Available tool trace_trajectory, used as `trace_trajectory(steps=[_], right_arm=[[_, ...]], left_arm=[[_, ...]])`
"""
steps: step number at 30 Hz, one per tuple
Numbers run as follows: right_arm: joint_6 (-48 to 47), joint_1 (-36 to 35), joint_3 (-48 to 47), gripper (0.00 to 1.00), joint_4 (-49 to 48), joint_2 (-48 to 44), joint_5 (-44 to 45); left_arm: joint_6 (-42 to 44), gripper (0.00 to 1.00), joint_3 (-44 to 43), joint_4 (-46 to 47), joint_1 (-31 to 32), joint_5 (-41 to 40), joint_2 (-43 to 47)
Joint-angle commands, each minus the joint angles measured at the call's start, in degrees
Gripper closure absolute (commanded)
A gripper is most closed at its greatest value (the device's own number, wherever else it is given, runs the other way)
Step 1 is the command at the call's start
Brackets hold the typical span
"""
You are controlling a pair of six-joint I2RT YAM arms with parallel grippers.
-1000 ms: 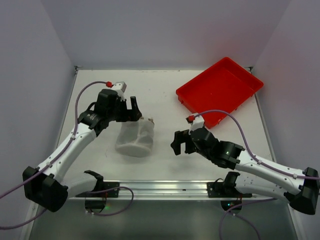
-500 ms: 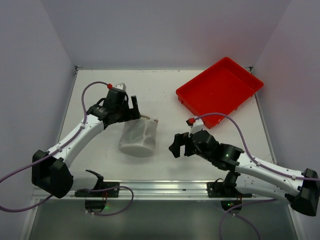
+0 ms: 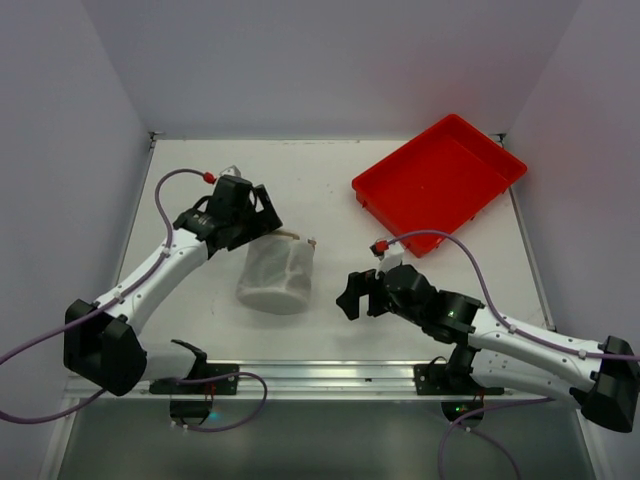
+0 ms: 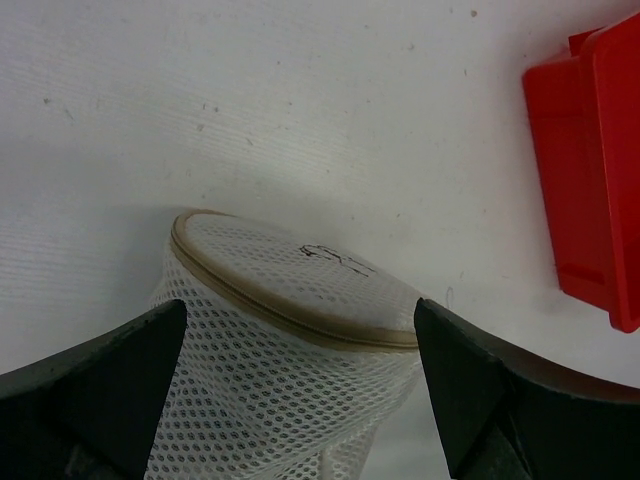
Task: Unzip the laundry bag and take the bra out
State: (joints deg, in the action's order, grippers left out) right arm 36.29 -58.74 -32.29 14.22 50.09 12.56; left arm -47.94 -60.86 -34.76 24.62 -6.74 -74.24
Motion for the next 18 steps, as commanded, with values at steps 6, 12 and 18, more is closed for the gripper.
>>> trace_trajectory(steps=[6,12,18], right_arm=[[-0.4,0.2,1.8,0.01,-4.2,-2.0,0.2],[-0.6,0.2,2.2,0.01,-4.5,-2.9,-0.3],[-0.2,0.2,0.6,0.04,-4.7,-3.9,-1.1]], left_arm=[[-5.1,0.17,2.6,2.6,0.2,-1.8,-4.8],[-5.8,0.71,3.2,5.1,0.5,0.0,-4.4],[-6.5,1.00,5.0,11.1,0.5,6.3,0.6]])
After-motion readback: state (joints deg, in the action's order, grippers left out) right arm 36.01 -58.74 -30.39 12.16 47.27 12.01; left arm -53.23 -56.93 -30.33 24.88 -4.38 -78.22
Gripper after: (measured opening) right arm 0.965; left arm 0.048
